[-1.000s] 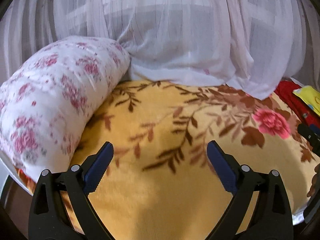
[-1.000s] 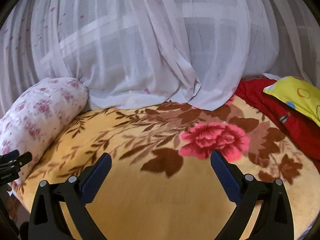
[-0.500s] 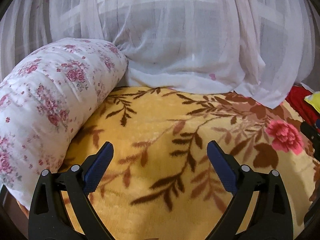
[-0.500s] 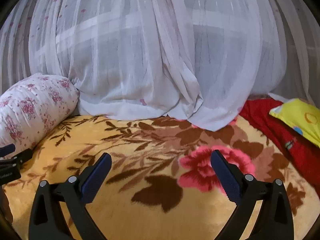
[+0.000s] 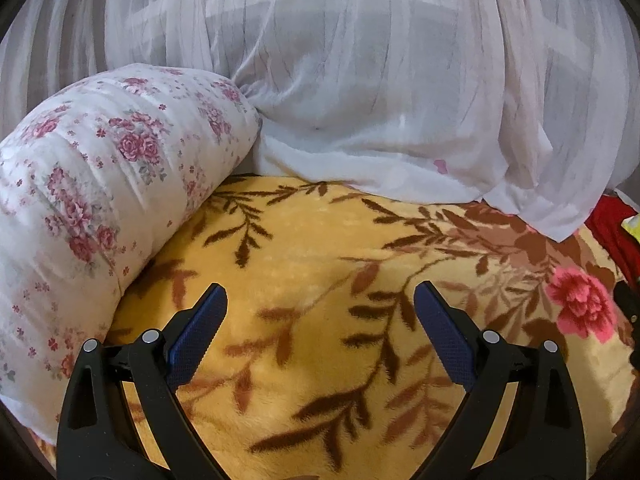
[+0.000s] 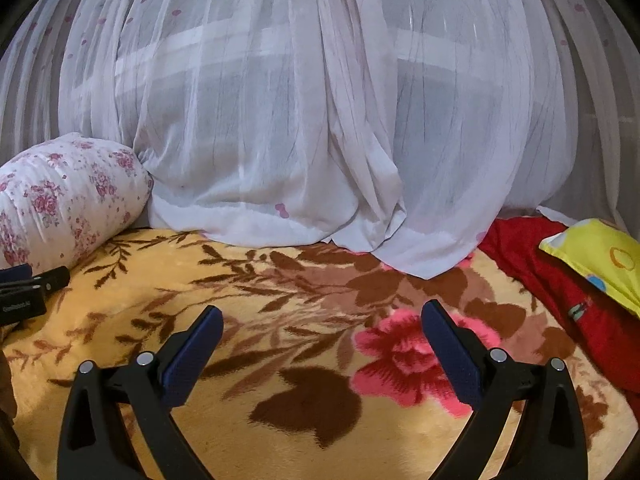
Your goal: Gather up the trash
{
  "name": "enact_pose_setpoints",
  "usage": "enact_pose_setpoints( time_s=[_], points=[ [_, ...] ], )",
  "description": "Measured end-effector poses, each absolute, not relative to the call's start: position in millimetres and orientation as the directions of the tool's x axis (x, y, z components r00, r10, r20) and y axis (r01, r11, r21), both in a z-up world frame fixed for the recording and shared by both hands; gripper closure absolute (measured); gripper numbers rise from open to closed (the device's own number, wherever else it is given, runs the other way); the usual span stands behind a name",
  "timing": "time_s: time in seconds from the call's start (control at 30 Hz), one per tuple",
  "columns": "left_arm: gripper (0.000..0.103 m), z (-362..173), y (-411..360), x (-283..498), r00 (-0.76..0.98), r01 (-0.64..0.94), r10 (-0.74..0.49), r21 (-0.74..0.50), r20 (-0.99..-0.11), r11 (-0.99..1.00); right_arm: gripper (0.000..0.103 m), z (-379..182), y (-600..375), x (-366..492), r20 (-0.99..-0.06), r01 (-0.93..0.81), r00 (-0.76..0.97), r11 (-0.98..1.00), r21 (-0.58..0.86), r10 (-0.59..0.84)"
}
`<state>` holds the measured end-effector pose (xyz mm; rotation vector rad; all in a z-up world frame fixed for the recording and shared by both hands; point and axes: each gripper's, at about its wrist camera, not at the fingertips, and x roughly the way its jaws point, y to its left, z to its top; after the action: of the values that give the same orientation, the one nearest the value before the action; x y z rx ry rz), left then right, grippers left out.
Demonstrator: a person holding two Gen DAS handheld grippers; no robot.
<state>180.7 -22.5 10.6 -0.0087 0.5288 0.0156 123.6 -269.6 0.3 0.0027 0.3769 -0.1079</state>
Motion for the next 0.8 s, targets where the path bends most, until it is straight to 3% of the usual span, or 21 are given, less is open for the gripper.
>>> enact_pose_setpoints(
  time_s=[0.8],
  points=[
    [0.011, -12, -19, 185, 0.859, -0.007, 0.016, 0.020, -0.511, 1.000, 0.005, -11, -260, 124, -0.385, 0.117, 0.912, 0.990, -0.080, -0.138]
  ],
)
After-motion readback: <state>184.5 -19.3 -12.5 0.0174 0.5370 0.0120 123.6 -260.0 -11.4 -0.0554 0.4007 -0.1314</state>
